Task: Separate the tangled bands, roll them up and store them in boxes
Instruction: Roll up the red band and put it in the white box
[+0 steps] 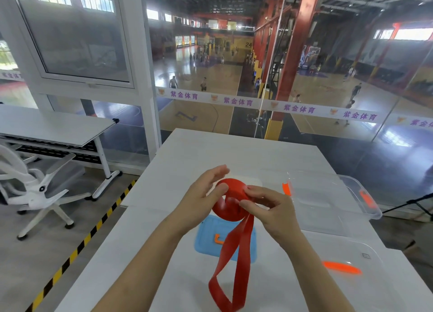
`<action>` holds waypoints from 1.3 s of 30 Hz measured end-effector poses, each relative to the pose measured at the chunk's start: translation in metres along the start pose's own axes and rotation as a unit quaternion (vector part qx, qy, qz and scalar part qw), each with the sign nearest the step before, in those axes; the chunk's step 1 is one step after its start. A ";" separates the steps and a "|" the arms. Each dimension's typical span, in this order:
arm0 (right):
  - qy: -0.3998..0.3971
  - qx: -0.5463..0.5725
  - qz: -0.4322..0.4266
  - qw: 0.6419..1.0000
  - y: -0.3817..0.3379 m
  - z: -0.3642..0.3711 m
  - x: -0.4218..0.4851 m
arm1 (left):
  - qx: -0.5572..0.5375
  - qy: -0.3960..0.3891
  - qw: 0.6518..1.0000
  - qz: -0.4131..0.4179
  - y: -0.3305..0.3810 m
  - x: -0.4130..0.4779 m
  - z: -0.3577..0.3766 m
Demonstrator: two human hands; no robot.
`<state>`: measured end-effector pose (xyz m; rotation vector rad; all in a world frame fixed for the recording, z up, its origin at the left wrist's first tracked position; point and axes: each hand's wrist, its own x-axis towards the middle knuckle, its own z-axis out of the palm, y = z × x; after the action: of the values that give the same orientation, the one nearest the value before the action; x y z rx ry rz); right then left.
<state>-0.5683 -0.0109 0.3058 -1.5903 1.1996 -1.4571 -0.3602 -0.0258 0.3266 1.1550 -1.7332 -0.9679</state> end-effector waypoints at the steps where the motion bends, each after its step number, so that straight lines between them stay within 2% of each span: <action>1: -0.015 -0.014 -0.009 1.000 -0.002 0.000 0.001 | 0.033 -0.012 0.999 0.025 0.002 0.000 0.000; 3: -0.031 -0.027 -0.028 0.999 -0.006 0.002 0.001 | 0.120 -0.022 0.989 0.081 0.002 0.002 0.001; 5: -0.034 -0.035 -0.048 0.998 -0.009 0.003 0.002 | 0.146 -0.014 0.984 0.103 -0.001 0.002 0.002; 9: -0.030 -0.047 -0.061 0.997 -0.007 0.003 0.002 | 0.132 -0.023 0.984 0.114 -0.006 -0.001 0.004; 14: -0.025 -0.021 -0.051 0.998 -0.007 0.009 0.001 | 0.032 0.054 0.989 0.132 -0.008 -0.003 0.012; 19: -0.030 0.016 -0.021 0.999 -0.001 0.008 -0.001 | -0.020 0.073 0.992 0.101 -0.005 -0.003 0.015; 23: -0.025 0.003 -0.024 0.999 -0.002 0.006 0.001 | -0.008 0.043 0.997 0.068 -0.007 -0.004 0.015; 26: -0.025 0.004 -0.027 0.999 -0.006 0.004 0.002 | 0.069 -0.005 0.993 0.091 -0.009 -0.003 0.014; 28: -0.023 0.008 -0.026 0.999 -0.007 0.005 0.002 | 0.078 -0.007 0.991 0.110 -0.009 -0.003 0.015; 31: -0.012 0.059 0.004 0.998 -0.004 0.012 -0.001 | 0.034 0.040 0.993 0.107 -0.008 -0.005 0.018; 34: 0.019 0.108 0.033 0.993 0.000 0.017 -0.008 | -0.025 0.078 0.994 0.071 -0.001 -0.010 0.022; 39: 0.058 0.106 0.036 0.992 0.009 0.022 -0.020 | -0.164 0.145 0.976 0.006 0.014 -0.015 0.026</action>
<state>-0.5475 0.0024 0.2865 -1.3230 1.1121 -1.5919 -0.3848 -0.0035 0.3269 1.0110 -1.2910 -0.9804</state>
